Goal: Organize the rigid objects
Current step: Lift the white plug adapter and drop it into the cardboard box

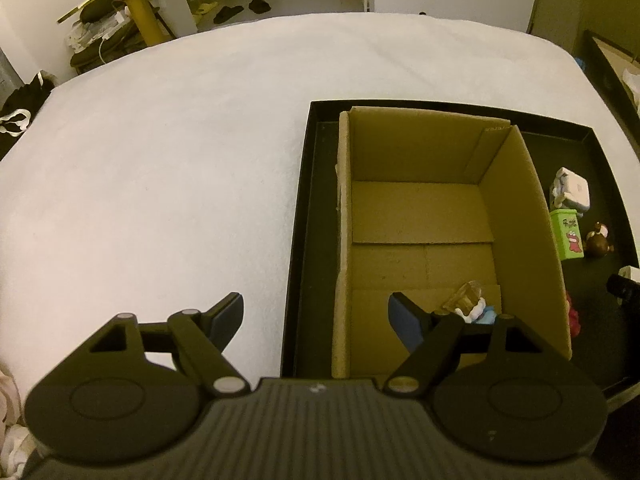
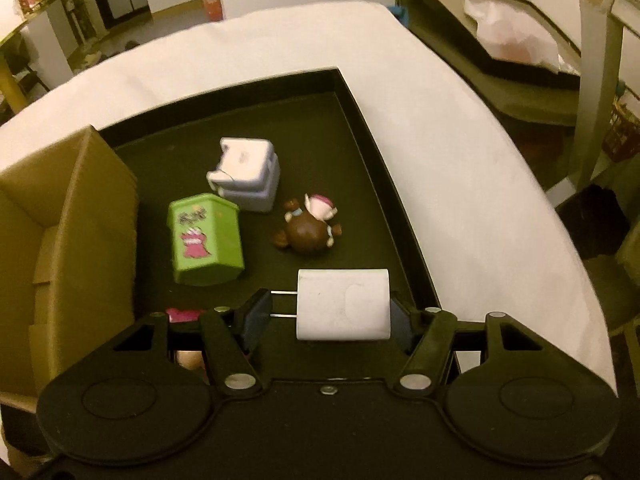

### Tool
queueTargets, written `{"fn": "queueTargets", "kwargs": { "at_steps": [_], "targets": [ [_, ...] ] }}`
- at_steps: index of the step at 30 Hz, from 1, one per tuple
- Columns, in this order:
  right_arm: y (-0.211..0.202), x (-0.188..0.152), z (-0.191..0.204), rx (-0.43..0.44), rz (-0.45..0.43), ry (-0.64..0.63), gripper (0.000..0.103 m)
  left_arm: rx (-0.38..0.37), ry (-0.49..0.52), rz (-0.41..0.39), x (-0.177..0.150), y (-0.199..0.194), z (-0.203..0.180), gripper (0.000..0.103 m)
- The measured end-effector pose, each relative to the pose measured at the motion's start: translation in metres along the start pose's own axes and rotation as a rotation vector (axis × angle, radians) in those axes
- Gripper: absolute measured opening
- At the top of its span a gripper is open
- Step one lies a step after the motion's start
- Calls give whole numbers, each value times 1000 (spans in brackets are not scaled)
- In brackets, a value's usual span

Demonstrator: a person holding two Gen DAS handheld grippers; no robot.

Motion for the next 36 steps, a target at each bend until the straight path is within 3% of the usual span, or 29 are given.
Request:
{"fn": "queueTargets", "kwargs": {
  "at_steps": [17, 29, 34, 36],
  "targets": [
    [-43, 18, 39, 62, -114, -101, 60, -1, -17, -23, -4, -3, 11, 78],
    [-68, 33, 83, 134, -181, -185, 60, -54, -16, -37, -6, 0, 17, 74],
    [-73, 35, 106, 168, -193, -245, 60, -82, -8, -38, -6, 2, 16, 66],
    [-74, 35, 116, 184, -196, -279, 60, -94, -19, -25, -6, 5, 17, 58]
  ]
}}
Point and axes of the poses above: each gripper's, at about its wrist camera, not at the fingertips, and y roughly the way its jaws point, z to its left, x to its top, the point moved 2 cm from there along y, roughly the way its jaws point
